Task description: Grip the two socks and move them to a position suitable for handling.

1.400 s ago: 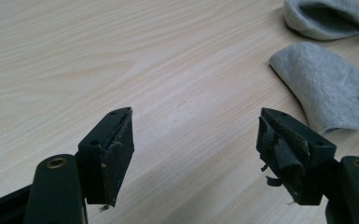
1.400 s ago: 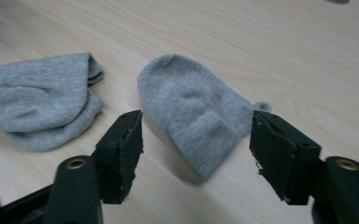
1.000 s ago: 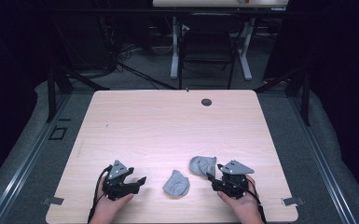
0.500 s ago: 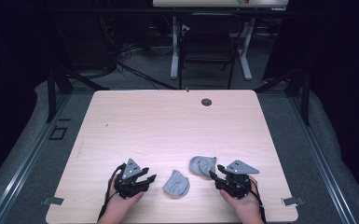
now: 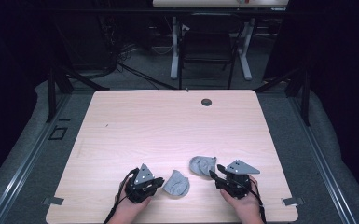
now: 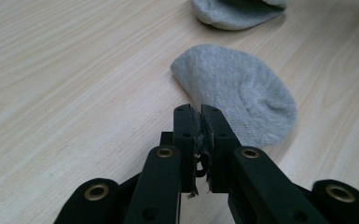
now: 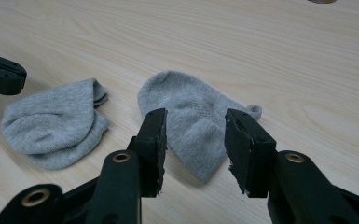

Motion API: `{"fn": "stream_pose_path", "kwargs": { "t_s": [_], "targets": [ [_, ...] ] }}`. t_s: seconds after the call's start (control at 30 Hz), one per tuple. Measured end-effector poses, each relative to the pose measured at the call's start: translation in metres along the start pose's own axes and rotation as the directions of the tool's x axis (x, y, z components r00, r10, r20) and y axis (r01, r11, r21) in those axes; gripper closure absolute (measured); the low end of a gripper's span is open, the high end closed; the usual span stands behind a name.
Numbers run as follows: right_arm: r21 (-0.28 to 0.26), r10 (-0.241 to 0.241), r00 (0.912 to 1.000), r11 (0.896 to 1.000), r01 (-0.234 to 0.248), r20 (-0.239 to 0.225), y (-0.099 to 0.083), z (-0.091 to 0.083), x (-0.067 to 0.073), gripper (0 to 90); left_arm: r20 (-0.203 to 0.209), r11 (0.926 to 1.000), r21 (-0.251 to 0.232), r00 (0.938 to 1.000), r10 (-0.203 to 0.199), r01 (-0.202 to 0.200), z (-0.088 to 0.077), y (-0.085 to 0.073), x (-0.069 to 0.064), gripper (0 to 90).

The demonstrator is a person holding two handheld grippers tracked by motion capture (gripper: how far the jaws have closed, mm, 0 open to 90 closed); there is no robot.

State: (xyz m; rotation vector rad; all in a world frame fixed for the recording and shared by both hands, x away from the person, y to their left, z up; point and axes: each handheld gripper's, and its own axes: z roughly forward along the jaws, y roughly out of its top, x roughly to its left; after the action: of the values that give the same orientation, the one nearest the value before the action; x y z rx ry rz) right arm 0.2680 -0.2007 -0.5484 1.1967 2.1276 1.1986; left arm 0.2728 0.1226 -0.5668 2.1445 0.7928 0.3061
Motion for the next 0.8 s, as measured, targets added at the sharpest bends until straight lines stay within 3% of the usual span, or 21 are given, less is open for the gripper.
{"fn": "stream_pose_path", "kwargs": {
  "t_s": [0.47,0.6,0.8],
  "targets": [
    [-0.001,-0.001,1.0,1.0,0.001,-0.002,0.0,-0.001,-0.002,59.5,0.084,0.9991,0.024,0.9959,0.033,-0.035,0.009,0.0,-0.022,89.6],
    [-0.004,0.001,1.0,1.0,-0.001,-0.005,0.0,-0.001,-0.002,59.5,0.082,0.9991,0.009,0.9959,0.04,-0.041,0.008,0.007,-0.022,89.6],
    [-0.007,0.003,1.0,1.0,-0.003,-0.004,0.0,-0.001,-0.001,59.5,0.081,0.9995,-0.028,0.9966,0.014,-0.012,0.013,0.019,-0.015,89.6]
  ]
}}
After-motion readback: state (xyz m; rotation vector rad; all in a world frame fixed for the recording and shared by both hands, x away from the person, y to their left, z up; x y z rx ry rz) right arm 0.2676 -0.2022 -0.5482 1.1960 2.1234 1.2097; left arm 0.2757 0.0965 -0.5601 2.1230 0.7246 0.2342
